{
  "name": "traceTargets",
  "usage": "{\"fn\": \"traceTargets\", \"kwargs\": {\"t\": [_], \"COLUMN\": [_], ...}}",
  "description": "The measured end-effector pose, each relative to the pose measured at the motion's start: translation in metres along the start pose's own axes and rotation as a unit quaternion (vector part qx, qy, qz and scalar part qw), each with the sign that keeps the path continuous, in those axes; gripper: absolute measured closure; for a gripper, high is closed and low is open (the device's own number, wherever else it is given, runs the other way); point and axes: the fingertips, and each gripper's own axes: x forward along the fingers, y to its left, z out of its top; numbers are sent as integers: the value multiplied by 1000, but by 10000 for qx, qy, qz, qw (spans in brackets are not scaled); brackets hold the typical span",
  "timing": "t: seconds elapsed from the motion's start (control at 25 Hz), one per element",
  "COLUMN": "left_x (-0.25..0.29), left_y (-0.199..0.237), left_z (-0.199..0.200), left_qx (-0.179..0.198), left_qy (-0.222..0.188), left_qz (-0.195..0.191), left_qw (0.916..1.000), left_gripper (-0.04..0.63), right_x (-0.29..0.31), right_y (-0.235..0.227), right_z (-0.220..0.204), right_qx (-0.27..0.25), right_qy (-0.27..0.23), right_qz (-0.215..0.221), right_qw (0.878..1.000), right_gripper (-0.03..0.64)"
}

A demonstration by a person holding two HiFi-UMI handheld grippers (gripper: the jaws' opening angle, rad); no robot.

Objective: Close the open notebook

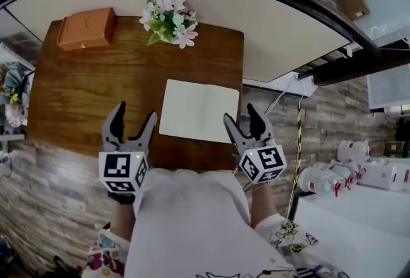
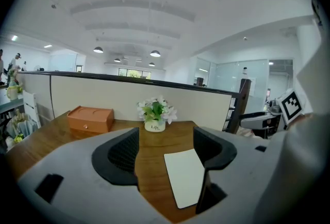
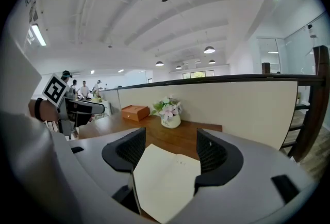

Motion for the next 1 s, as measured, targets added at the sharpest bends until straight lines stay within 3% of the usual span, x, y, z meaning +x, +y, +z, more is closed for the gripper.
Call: {"fn": "traceTargets", "kwargs": {"t": [0.4,1.0], "left_x": [30,42], "left_y": [-9,-22], "left_z": [8,-7], "left_qx": [229,323], "left_qy": [213,505], "left_qz": [-757,-1149], "left_qw": [9966,9916], "left_gripper": [291,291], "right_x": [-18,-12], "right_y": [-8,-7], "right_z": [-6,-26], "right_qx": [330,510], "right_qy": [30,327], "right_qz": [-732,-822], "right_qw": [9968,9948], "right_gripper": [345,345]}}
